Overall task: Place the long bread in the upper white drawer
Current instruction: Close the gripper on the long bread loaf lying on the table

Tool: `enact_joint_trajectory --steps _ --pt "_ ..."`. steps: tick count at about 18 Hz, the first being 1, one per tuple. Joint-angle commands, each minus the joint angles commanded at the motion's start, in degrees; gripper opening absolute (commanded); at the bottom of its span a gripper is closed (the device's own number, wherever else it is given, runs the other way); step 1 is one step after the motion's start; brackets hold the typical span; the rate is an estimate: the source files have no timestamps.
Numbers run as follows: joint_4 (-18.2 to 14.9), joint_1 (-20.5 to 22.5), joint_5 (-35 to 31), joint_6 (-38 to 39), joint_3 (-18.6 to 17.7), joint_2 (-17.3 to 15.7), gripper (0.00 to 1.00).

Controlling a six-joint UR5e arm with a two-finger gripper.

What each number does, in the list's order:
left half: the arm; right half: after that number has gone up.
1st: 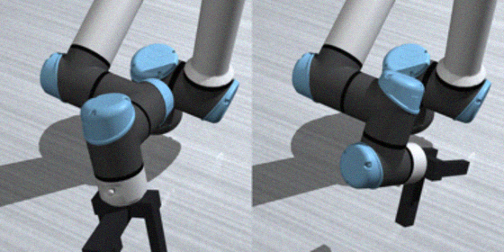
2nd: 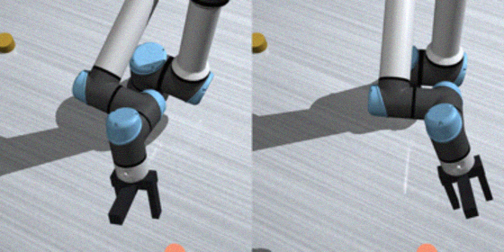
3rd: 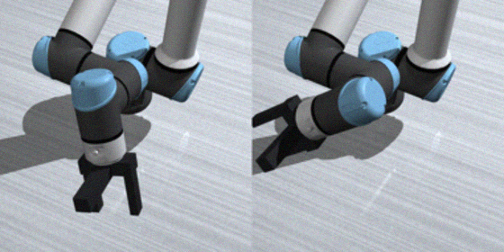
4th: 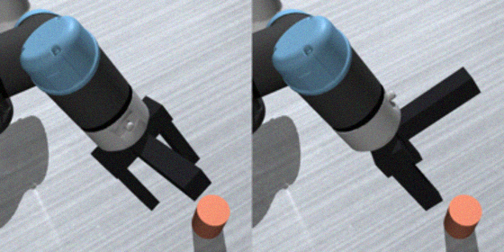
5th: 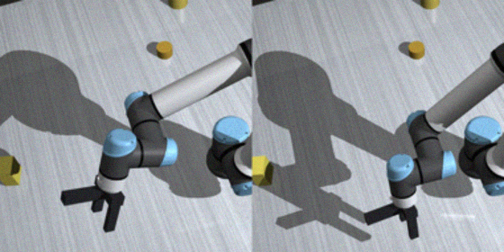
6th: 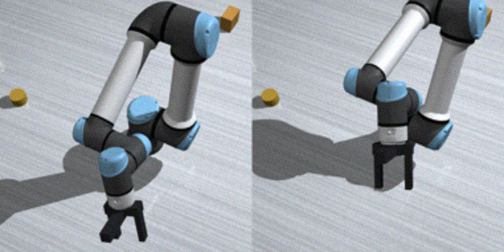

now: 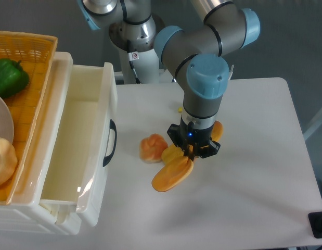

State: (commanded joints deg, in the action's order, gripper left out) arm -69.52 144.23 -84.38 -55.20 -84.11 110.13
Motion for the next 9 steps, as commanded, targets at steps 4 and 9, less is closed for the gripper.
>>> enact_joint_trajectory --steps 4,9 --pt "-0.09 0.09 0.09 0.00 0.70 0.00 0.00" --pt "-0.70 0.09 -0.44 0.09 0.70 -0.17 0.00"
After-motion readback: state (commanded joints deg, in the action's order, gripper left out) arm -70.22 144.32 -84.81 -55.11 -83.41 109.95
